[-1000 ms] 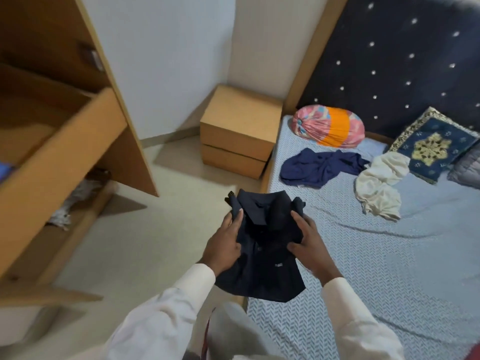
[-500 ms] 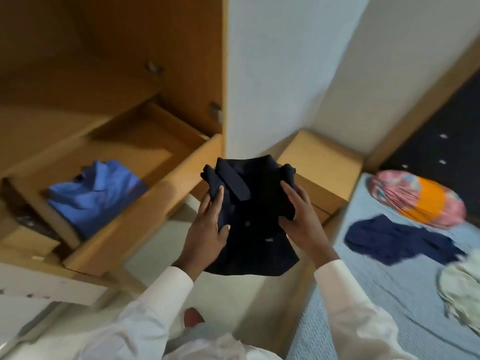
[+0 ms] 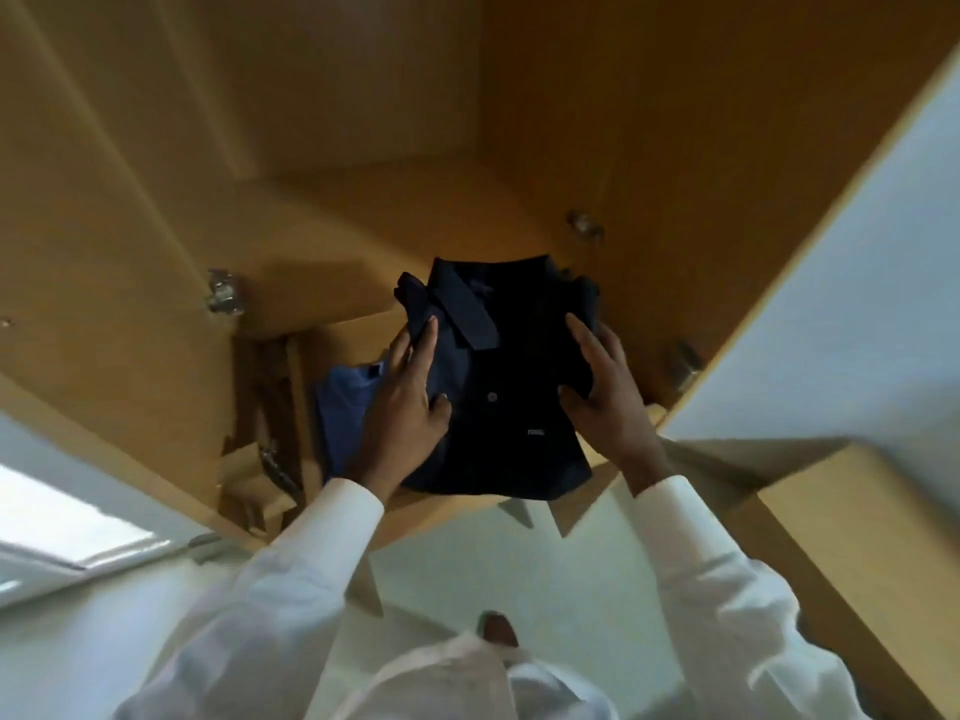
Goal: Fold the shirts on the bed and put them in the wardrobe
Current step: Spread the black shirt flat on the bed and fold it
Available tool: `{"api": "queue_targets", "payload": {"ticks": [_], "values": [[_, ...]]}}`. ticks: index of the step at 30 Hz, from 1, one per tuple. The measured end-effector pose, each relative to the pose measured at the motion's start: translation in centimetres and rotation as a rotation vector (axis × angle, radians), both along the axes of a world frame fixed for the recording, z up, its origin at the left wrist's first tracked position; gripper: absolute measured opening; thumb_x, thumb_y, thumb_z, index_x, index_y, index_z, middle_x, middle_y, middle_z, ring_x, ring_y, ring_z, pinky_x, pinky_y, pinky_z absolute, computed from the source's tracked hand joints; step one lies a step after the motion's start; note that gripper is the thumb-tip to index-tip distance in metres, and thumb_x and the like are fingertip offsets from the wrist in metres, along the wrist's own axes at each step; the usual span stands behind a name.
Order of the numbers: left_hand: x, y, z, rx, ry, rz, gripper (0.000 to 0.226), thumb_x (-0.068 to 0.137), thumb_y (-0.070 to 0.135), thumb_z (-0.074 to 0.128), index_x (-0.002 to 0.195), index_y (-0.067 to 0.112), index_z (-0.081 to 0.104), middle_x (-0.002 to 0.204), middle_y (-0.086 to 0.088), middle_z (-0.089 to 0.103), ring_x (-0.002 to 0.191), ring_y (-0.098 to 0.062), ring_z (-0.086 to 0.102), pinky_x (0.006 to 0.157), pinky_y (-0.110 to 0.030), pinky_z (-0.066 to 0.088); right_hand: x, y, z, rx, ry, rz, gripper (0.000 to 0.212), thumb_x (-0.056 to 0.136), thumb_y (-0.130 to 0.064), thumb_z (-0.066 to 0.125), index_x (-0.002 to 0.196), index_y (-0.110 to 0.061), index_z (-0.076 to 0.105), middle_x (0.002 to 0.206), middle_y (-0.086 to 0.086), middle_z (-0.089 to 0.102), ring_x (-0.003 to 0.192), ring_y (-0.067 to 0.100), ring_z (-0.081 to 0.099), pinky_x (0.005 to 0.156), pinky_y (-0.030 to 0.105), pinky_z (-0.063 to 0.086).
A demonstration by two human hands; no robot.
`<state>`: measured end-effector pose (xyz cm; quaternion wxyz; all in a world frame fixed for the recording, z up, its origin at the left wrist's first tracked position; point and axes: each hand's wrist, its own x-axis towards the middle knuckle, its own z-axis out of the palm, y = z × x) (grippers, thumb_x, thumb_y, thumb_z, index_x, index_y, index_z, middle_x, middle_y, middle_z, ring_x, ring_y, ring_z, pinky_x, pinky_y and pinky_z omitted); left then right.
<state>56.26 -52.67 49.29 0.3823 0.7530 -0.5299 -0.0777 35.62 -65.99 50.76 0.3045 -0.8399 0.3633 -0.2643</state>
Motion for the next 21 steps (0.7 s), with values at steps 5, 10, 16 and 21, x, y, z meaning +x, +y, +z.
{"api": "queue_targets", "payload": {"ticks": [5, 10, 16, 21], "values": [[4.9, -0.2, -1.5, 0.081, -0.065, 0.235, 0.083, 0.088, 0.003, 0.062, 0.156, 0.024, 0.018, 0.161, -0.005, 0.017, 0.08, -0.029, 0.062, 0.07, -0.038, 0.053, 7.9, -4.1, -1.9, 0.138, -0.055, 0.218, 0.079, 0.087, 0.004, 0.057, 0.154, -0.027, 0.029, 0.157, -0.004, 0.023, 0.138, 0.005, 0.031, 0.11, 0.018, 0.032], [7.6, -0.4, -4.7, 0.337, -0.097, 0.459, 0.081, 0.086, 0.008, 0.061, 0.155, 0.015, 0.02, 0.16, -0.01, 0.017, 0.139, -0.032, 0.031, 0.099, -0.042, 0.041, 13.3, -5.9, -6.3, 0.238, 0.127, 0.342, 0.082, 0.084, 0.003, 0.061, 0.154, -0.027, 0.03, 0.155, 0.005, 0.027, 0.14, 0.024, 0.036, 0.109, 0.031, 0.04], [11.3, -1.4, -9.5, 0.632, -0.01, 0.48, 0.069, 0.096, 0.014, 0.047, 0.156, 0.02, 0.012, 0.162, -0.009, 0.007, 0.134, -0.039, 0.038, 0.097, -0.047, 0.045, 17.5, -7.1, -10.8, 0.454, 0.184, 0.409, 0.079, 0.087, -0.002, 0.067, 0.153, -0.021, 0.03, 0.155, 0.006, 0.027, 0.139, 0.02, 0.034, 0.11, 0.022, 0.03], [10.5, -1.1, -11.9, 0.782, -0.051, 0.455, 0.064, 0.101, 0.005, 0.031, 0.156, 0.018, 0.0, 0.162, -0.012, -0.002, 0.139, -0.039, 0.032, 0.101, -0.046, 0.041, 16.4, -7.2, -15.1, 0.699, 0.291, 0.357, 0.088, 0.083, -0.002, 0.069, 0.153, -0.027, 0.023, 0.149, 0.007, 0.027, 0.134, 0.032, 0.038, 0.105, 0.048, 0.045]]}}
